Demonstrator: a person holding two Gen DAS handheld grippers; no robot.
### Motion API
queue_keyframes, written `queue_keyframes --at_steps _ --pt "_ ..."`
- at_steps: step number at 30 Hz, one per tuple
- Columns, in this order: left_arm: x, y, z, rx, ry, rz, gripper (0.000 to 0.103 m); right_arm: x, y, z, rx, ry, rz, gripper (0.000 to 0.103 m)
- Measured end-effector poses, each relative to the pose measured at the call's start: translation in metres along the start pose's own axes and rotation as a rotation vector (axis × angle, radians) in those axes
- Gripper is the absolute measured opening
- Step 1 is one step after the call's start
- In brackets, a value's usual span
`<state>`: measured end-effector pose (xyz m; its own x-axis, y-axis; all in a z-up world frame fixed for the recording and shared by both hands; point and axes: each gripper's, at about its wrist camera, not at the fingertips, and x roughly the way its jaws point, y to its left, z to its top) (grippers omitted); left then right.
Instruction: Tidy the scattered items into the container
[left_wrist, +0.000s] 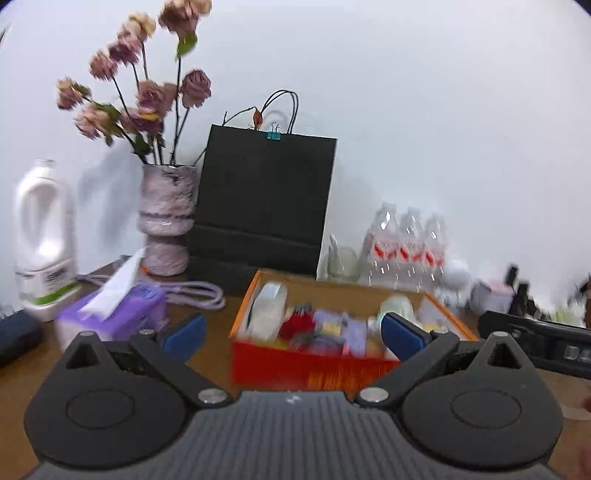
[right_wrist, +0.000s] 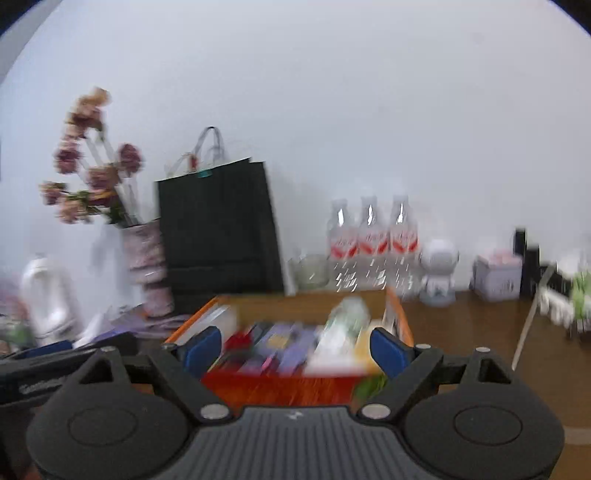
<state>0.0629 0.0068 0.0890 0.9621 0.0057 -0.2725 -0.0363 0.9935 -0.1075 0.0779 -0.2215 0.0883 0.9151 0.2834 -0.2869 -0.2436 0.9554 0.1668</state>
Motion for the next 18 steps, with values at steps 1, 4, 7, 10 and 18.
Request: queue_keyframes --at_steps 1,4,7,10,18 --pt "-0.017 0.002 -0.013 0.000 0.019 -0.021 0.103 -0.021 0.000 -0.016 0.017 0.000 0.001 0.088" --pt "-0.069 0.011 -0.060 -0.050 0.141 -0.120 0.103 -0.077 -0.002 -0.070 0.056 -0.003 -0.013 0.093" --pt "-0.100 0.005 -0.094 -0.037 0.207 -0.141 0.103 -0.100 -0.002 -0.107 -0.011 0.073 -0.046 0.092" --pt "-0.099 -0.005 -0.097 0.031 0.203 -0.132 0.103 -0.103 -0.008 -0.119 0.016 0.112 -0.048 0.090" --pt "0.015 -0.045 -0.061 0.053 0.214 -0.125 0.072 -0.083 -0.031 -0.108 0.076 0.130 -0.099 0.079"
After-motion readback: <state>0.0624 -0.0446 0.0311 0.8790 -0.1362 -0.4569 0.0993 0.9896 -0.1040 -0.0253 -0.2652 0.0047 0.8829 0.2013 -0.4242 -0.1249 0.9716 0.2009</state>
